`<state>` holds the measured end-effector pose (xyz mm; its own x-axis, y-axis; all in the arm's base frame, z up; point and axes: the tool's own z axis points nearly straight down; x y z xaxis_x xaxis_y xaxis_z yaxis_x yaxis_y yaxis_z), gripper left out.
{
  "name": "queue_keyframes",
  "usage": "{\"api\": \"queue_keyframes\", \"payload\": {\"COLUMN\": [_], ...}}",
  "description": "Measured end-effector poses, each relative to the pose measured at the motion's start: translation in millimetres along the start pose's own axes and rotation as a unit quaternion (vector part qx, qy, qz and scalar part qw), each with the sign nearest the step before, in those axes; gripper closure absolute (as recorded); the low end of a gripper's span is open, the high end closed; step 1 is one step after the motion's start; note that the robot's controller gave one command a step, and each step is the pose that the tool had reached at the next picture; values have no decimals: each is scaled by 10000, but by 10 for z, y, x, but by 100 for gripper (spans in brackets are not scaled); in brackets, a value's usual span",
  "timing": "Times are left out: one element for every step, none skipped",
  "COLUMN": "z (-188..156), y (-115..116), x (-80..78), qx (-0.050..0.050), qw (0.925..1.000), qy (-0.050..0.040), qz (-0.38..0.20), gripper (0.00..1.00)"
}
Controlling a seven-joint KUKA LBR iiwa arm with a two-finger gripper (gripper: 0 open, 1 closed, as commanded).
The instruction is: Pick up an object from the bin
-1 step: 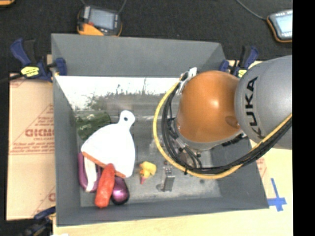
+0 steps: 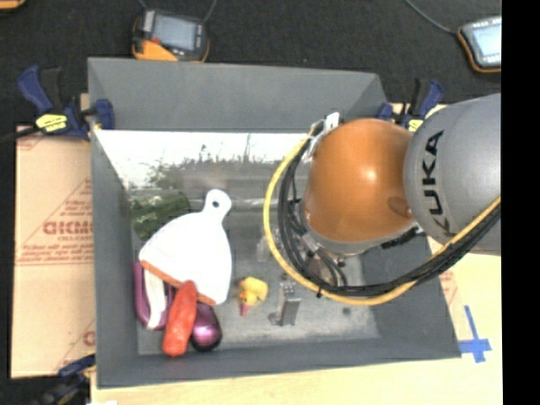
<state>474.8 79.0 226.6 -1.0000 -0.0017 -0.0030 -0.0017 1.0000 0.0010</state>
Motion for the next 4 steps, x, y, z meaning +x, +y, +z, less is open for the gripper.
{"api": "queue_keyframes", "payload": {"z": [505,661,824,1493], "y": [10,25,89,17], "x": [-229,-624,-746,-604], "qx": [4,3,4,1], "qw": [9969,9851,9472,9515], "qy": [-14,-30,-24,-47], "qz": [-787,-1717,-3207,-3077], "gripper": [0,0,0,0]}}
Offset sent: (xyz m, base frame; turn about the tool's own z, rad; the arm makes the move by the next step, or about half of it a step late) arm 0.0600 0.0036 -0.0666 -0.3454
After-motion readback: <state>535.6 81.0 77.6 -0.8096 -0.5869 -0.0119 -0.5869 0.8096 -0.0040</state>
